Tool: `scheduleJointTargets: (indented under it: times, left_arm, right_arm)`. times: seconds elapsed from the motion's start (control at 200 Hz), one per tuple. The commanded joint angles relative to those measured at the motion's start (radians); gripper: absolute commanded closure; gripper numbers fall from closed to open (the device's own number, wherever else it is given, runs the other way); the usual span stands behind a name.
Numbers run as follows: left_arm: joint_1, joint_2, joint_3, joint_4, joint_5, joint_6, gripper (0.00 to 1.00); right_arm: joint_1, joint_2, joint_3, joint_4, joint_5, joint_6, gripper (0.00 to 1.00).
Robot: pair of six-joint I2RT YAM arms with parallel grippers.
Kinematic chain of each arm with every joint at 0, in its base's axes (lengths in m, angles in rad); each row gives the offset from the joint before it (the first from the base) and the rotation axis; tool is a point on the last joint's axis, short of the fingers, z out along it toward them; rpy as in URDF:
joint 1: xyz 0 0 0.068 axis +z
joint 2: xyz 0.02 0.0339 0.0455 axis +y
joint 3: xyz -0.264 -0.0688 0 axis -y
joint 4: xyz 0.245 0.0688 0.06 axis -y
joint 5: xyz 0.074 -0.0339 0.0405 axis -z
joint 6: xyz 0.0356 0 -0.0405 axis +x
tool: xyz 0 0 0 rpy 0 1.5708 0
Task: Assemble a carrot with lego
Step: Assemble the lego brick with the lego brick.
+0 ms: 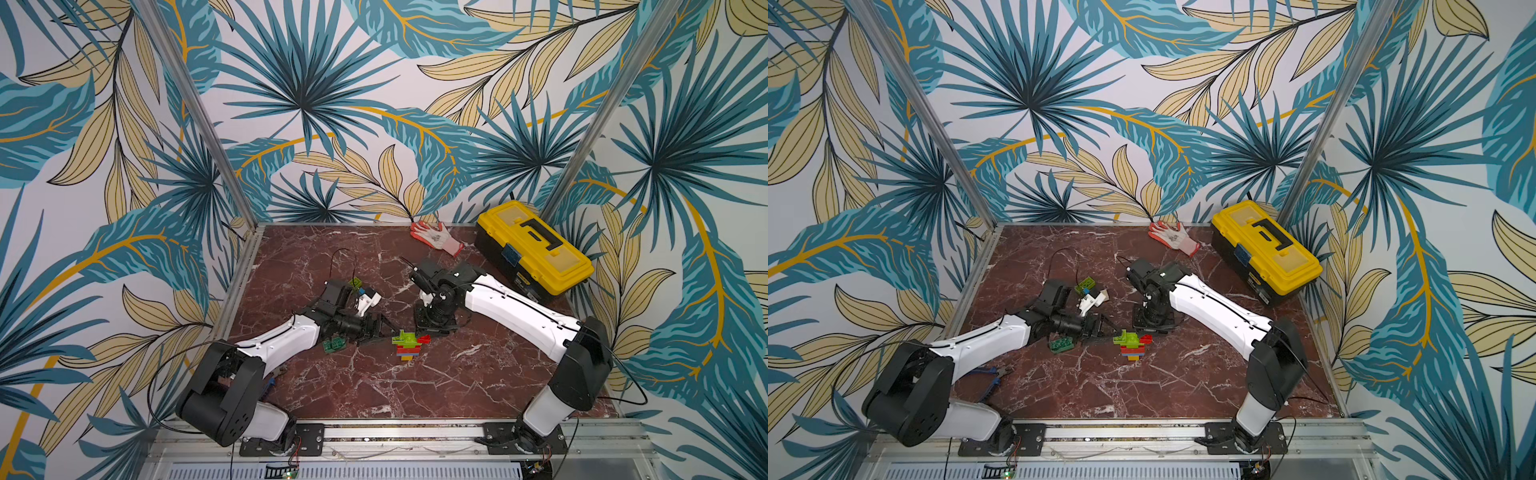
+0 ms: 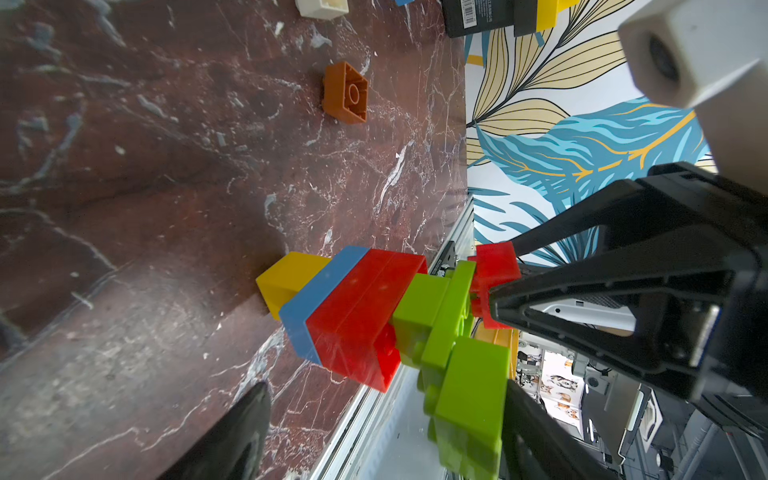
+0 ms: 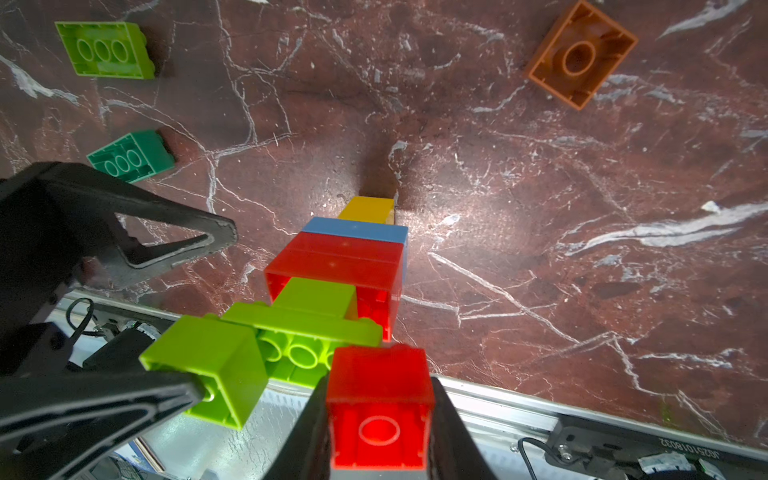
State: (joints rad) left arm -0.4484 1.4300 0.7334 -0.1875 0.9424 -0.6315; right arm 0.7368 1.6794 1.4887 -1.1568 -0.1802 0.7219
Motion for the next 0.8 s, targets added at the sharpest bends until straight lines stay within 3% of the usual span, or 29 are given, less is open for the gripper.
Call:
scheduleJointTargets:
  times: [0.0, 0.791]
  left_arm:
    - [-0.005, 0.008, -0.01, -0.025, -0.018, 0.028, 0.15]
    - [-0.007, 0.024, -0.004, -0.04, -0.019, 0.033, 0.15]
  right_arm:
    - [0.011, 0.032, -0.019, -0.051, 0.042, -0.011, 0.72]
    - [0.092, 0.171, 0.056, -0.158, 0.162, -0.048, 0.74]
